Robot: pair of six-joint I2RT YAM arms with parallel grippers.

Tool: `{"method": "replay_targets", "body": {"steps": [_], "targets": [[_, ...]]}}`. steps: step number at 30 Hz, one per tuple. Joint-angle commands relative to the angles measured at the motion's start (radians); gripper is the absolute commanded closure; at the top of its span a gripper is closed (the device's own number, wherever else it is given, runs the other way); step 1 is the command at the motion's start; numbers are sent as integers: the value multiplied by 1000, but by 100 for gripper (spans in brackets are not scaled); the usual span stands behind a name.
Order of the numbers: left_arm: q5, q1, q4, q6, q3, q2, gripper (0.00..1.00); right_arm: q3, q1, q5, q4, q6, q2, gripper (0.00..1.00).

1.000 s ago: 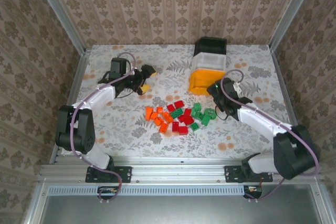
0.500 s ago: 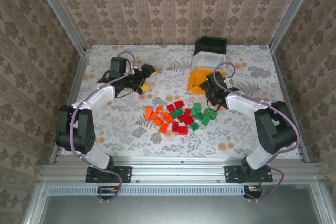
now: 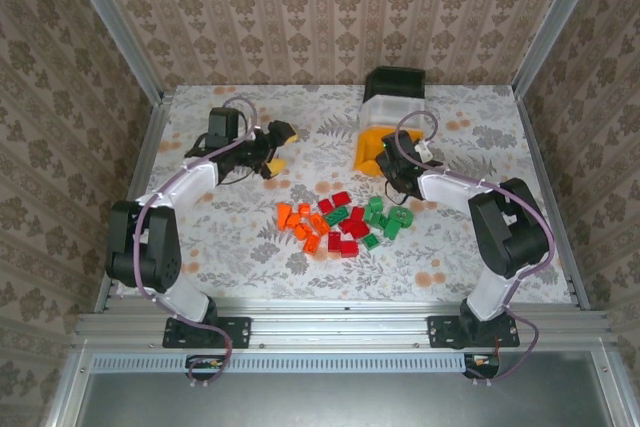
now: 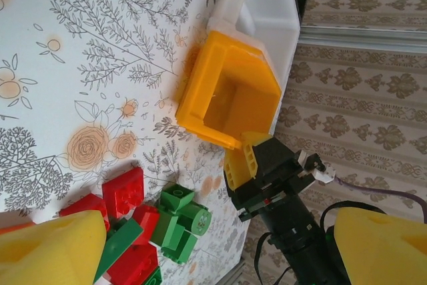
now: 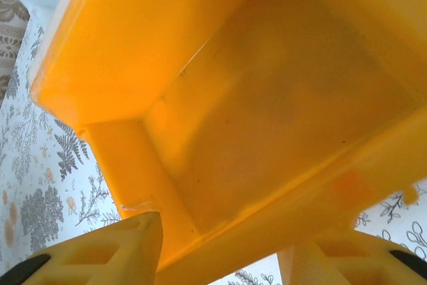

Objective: Sort the legos into containers by color

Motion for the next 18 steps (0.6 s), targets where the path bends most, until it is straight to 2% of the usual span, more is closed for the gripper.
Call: {"method": "replay_targets", "body": {"steps": [1, 5, 9, 14, 18], "targets": [[22, 5, -49, 49, 40, 38, 9, -13, 12, 46, -88, -98, 30, 55], [59, 5, -50, 33, 53, 81, 9, -9, 3, 76, -116, -180, 4, 58], [61, 8, -71, 60, 73, 95, 10, 13, -30, 67, -126, -257, 13, 70], [59, 16, -90, 79, 85, 93, 10, 49, -65, 53, -144, -367, 45, 76], [66, 35, -105, 91, 96, 90, 10, 64, -83, 38, -144, -441, 58, 76]]}}
